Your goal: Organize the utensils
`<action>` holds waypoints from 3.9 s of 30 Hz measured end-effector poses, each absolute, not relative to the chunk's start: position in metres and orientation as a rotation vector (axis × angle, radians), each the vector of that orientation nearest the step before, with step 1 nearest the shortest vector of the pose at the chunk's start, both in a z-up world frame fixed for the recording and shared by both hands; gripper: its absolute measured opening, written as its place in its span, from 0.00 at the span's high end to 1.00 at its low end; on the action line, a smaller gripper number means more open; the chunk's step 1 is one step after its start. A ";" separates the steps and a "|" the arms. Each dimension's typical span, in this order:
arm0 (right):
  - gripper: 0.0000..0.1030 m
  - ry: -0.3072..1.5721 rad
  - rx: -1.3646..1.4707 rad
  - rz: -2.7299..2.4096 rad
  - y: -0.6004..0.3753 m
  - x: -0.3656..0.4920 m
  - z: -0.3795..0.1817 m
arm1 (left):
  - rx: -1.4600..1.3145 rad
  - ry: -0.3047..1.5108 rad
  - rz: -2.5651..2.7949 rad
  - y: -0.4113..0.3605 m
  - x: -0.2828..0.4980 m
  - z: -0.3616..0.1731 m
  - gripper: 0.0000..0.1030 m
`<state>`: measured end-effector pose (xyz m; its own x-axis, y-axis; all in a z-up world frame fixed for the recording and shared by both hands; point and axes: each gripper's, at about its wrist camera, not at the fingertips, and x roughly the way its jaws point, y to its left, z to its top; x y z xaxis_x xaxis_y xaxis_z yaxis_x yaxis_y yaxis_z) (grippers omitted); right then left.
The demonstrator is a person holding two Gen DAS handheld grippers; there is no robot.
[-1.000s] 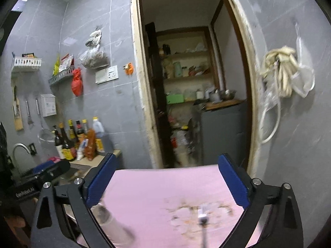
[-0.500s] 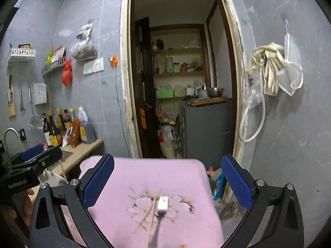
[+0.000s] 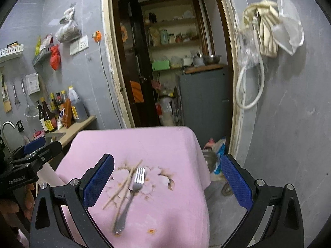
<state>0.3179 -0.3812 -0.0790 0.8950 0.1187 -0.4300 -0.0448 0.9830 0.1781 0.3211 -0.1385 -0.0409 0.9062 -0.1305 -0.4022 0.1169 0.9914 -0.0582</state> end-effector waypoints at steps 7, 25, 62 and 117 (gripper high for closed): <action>0.10 0.538 0.198 0.130 -0.391 0.346 -0.113 | -0.037 0.508 -0.155 -0.154 0.346 -0.066 0.05; 0.45 0.703 0.224 0.279 -0.370 0.406 -0.176 | -0.112 0.765 -0.221 -0.162 0.410 -0.134 0.46; 0.81 0.936 0.180 0.601 -0.307 0.496 -0.230 | -0.021 0.954 -0.232 -0.172 0.465 -0.179 0.80; 0.98 0.832 0.235 0.393 -0.314 0.389 -0.169 | -0.138 0.906 -0.204 -0.140 0.377 -0.124 0.95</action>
<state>0.3887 -0.3145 -0.1692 0.6076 0.4268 -0.6698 -0.2458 0.9030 0.3524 0.3774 -0.1401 -0.1235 0.5992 -0.2337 -0.7657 0.1175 0.9718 -0.2047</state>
